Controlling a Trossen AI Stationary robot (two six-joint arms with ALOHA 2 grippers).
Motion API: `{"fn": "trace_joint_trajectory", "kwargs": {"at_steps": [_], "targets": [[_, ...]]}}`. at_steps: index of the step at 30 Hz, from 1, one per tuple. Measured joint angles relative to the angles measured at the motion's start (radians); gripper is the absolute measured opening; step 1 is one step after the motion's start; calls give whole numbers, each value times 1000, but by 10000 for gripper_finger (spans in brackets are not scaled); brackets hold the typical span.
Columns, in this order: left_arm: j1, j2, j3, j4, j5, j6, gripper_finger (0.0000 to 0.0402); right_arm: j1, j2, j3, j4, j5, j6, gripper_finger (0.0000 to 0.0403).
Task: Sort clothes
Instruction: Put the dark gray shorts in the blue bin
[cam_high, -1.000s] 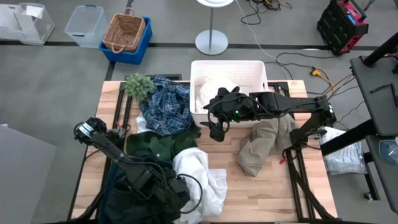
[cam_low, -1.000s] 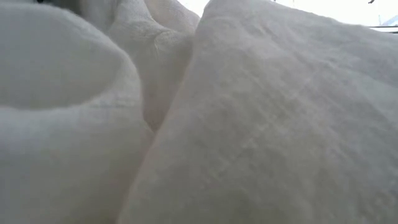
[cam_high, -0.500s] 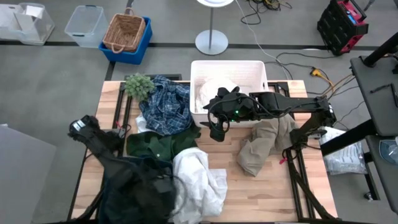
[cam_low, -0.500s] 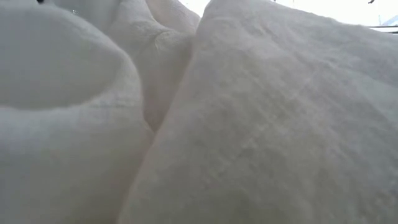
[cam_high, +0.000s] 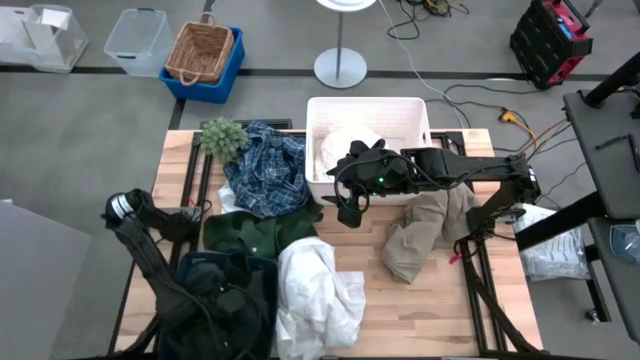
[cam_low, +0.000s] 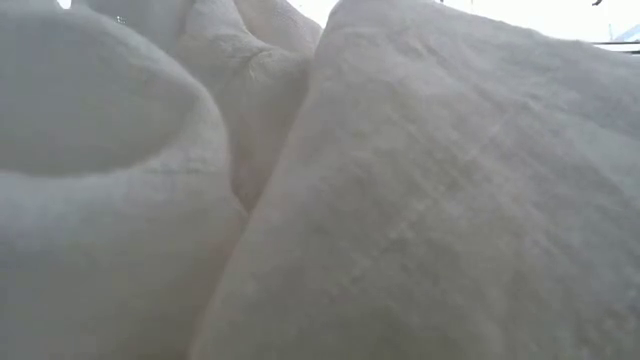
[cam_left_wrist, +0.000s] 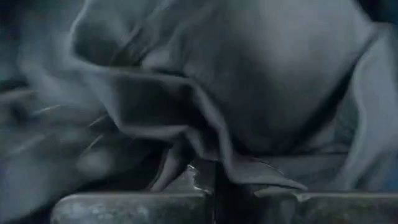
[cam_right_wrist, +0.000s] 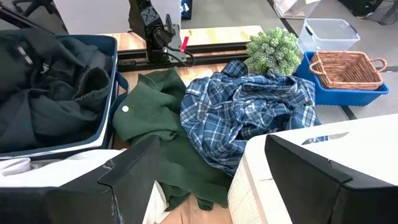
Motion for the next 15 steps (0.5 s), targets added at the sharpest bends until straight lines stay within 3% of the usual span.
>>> {"fn": "trace_joint_trajectory", "kwargs": {"at_steps": [6, 10, 15], "targets": [[4, -5, -198, 269, 40, -75, 0, 0, 0, 0, 0, 0, 3, 275], [4, -19, -190, 252, 44, -105, 0, 0, 0, 0, 0, 0, 9, 278], [4, -32, -51, 77, 32, -101, 1, 0, 0, 0, -13, -40, 29, 294]]}}
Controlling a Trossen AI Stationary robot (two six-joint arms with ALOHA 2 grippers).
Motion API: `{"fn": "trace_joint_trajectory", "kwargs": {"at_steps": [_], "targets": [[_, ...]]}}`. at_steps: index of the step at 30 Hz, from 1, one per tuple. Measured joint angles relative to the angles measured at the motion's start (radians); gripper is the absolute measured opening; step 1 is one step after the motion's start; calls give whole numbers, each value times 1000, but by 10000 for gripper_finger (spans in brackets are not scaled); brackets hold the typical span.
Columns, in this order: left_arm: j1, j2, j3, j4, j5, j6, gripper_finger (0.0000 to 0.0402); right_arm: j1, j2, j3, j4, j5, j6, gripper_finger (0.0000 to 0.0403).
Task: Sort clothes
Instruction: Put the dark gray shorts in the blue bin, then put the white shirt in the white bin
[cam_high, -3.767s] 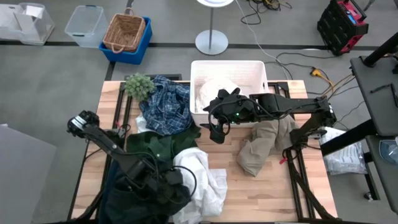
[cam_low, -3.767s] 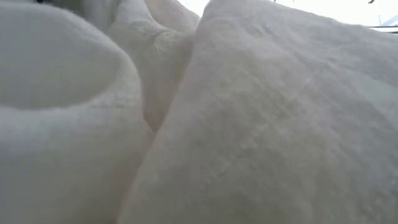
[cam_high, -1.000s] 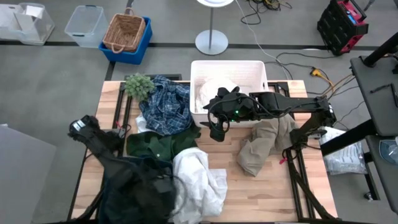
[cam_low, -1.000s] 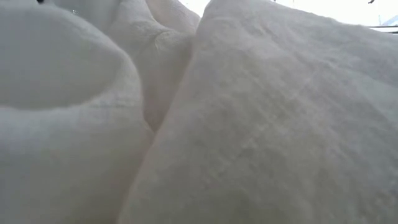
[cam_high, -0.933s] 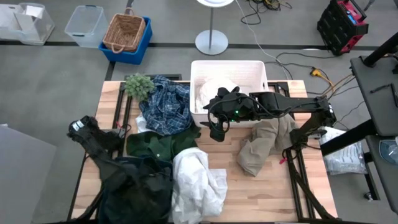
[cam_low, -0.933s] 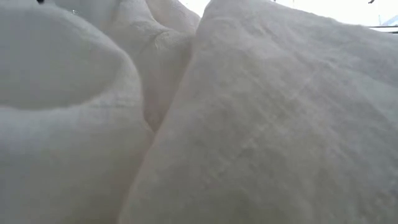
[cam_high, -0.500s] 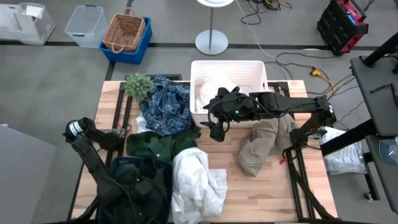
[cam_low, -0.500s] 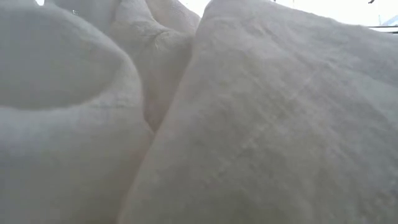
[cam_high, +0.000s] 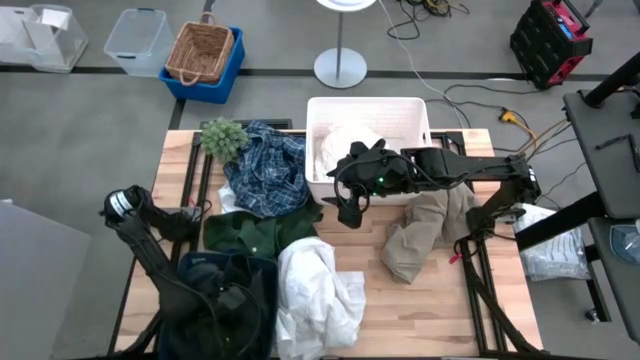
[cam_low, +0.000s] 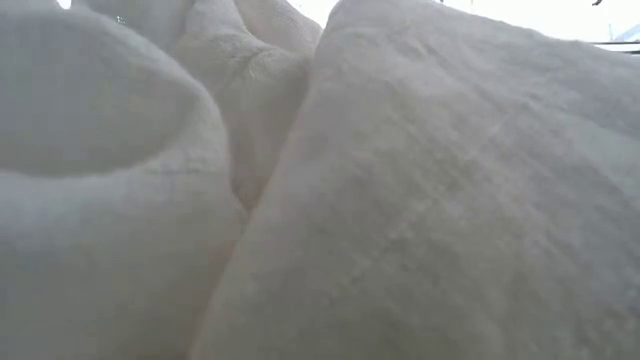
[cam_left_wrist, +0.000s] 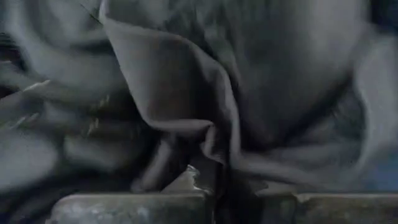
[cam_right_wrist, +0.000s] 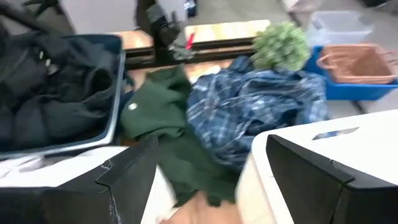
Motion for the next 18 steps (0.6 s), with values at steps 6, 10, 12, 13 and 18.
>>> {"fn": "trace_joint_trajectory", "kwargs": {"at_steps": [6, 10, 12, 13, 18], "targets": [[-2, -1, 174, -118, -29, 5, 44, 2, 0, 0, -66, -225, -1, 317], [-2, -1, 263, -219, -100, 6, 93, 38, 8, -46, -88, -293, -10, 329], [-1, 0, 303, -281, -149, 11, 115, 57, 20, -102, -90, -324, 8, 333], [1, 0, 324, -310, -182, 15, 124, 68, 33, -133, -81, -337, 28, 336], [3, 0, 402, -420, -370, 24, 160, 130, 99, -284, 65, -354, 55, 345]]}}
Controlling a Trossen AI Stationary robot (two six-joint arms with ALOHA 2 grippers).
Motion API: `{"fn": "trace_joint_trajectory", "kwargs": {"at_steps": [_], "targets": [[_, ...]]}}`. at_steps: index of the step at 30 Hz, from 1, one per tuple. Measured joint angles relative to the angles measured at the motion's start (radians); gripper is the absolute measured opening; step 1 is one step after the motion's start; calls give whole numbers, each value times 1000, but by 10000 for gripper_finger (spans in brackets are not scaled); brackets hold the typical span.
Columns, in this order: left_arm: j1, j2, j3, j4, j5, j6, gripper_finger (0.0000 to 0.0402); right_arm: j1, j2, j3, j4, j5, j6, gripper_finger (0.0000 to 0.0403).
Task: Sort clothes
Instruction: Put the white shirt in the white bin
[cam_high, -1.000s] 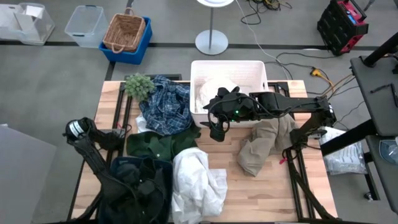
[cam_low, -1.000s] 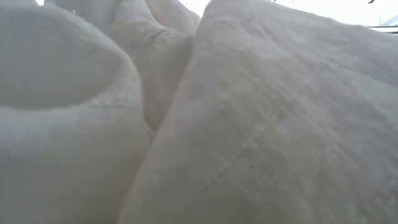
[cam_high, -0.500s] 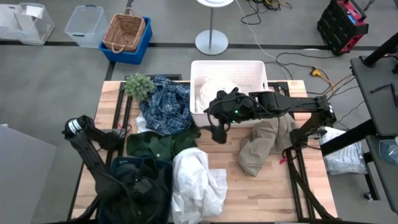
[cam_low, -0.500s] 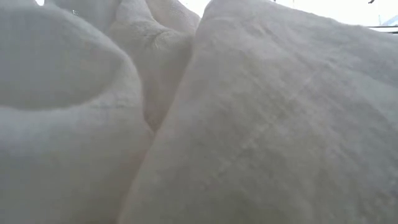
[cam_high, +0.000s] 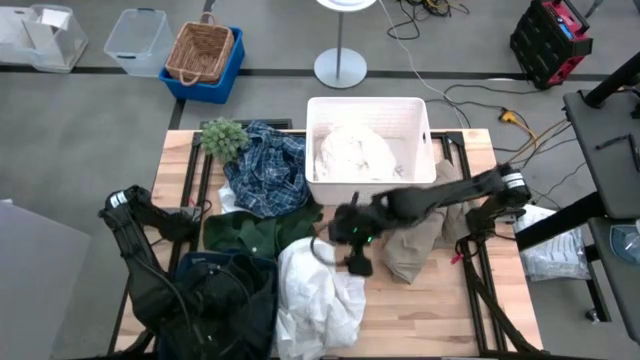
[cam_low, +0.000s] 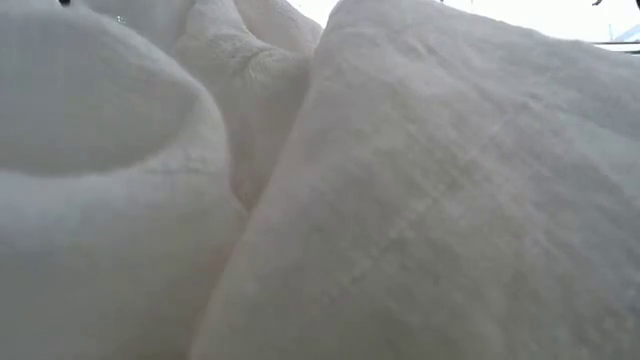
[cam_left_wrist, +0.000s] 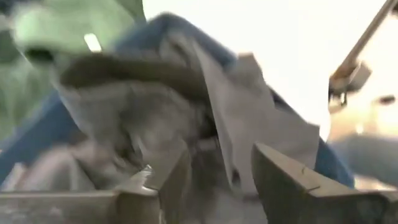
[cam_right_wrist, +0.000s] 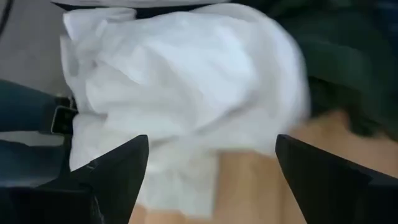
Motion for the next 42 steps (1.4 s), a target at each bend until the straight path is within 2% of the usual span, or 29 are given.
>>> {"fn": "trace_joint_trajectory", "kwargs": {"at_steps": [6, 10, 13, 15, 17, 18, 19, 23, 29, 35, 42], "targets": [[22, 0, 26, -69, -231, 1, 173, 19, 149, -58, 222, -44, 102, 345], [46, 1, 19, -75, -296, 14, 174, 22, 275, -59, 317, -43, 145, 326], [68, 2, 10, -74, -303, 32, 174, 22, 357, -59, 338, -44, 163, 267], [81, 2, 10, -72, -311, 50, 174, 22, 384, -59, 343, -43, 170, 200], [89, 2, 10, -73, -331, 63, 174, 23, 378, -59, 340, -43, 171, 113], [91, 2, 10, -73, -346, 66, 174, 23, 369, -59, 335, -44, 164, 68], [94, 2, 9, -73, -357, 67, 174, 24, 356, -59, 335, -43, 149, 40], [109, 2, 3, -75, -381, 91, 174, 21, 238, -55, 272, -23, 113, 16], [131, 2, -4, -81, -440, 154, 174, 11, -13, -41, 232, 108, 12, 11], [174, 2, -4, -83, -511, 213, 174, 4, -232, 33, 238, 337, -35, 11], [229, 2, -4, -83, -542, 274, 174, 3, -351, 187, 346, 621, -270, 10]]}}
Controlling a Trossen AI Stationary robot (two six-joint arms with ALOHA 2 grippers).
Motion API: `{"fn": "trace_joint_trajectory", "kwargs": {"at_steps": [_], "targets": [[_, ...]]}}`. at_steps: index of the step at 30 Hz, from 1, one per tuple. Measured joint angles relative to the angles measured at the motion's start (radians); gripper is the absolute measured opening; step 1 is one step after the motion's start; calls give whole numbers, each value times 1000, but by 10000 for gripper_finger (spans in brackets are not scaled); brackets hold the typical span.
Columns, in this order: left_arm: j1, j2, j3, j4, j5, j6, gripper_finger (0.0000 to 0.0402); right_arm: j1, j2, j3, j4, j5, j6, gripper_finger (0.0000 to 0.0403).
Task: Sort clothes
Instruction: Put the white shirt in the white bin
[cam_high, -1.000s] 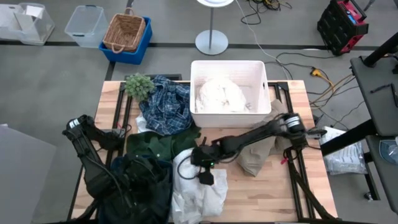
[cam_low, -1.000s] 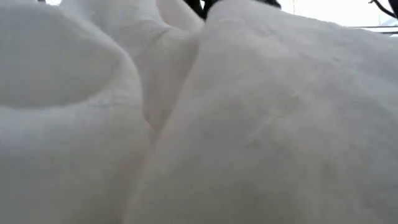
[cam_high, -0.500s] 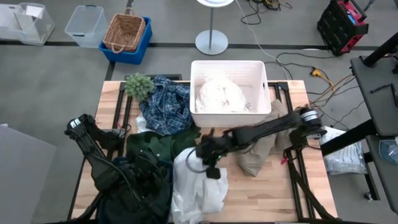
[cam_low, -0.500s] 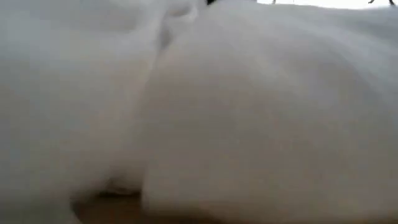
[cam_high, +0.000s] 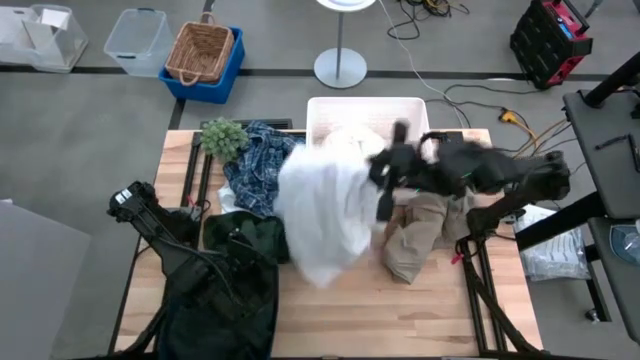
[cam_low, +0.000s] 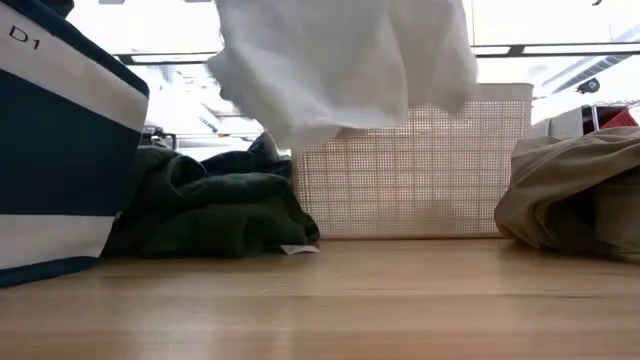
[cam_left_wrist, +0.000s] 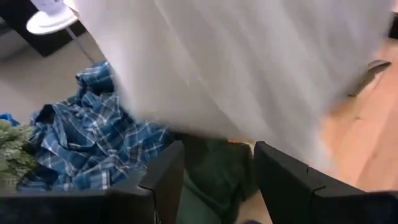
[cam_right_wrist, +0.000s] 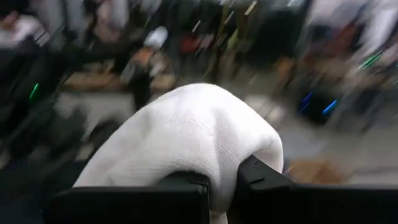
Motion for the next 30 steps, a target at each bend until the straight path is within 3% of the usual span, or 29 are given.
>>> {"fn": "trace_joint_trajectory", "kwargs": {"at_steps": [6, 10, 15, 18, 22, 26, 30], "targets": [[15, 0, 0, 1, -21, 8, 174, -18, -3, 127, 265, 207, -350, 10], [15, 0, 0, 2, -22, 2, 174, -90, 32, 219, 371, 372, -610, 9], [15, 0, 0, 7, -40, -3, 174, -255, 77, 264, 366, 478, -686, 11], [16, 0, 0, 7, -65, -7, 174, -360, 93, 260, 269, 499, -634, 11], [18, 0, 0, 7, -73, -7, 174, -472, 118, 258, -16, 475, -406, 11], [20, 0, 0, 7, -75, -7, 174, -549, 153, 248, -306, 320, -111, 12], [23, -1, 1, 7, -114, -11, 174, -604, 214, 219, -425, 99, 66, 12]]}}
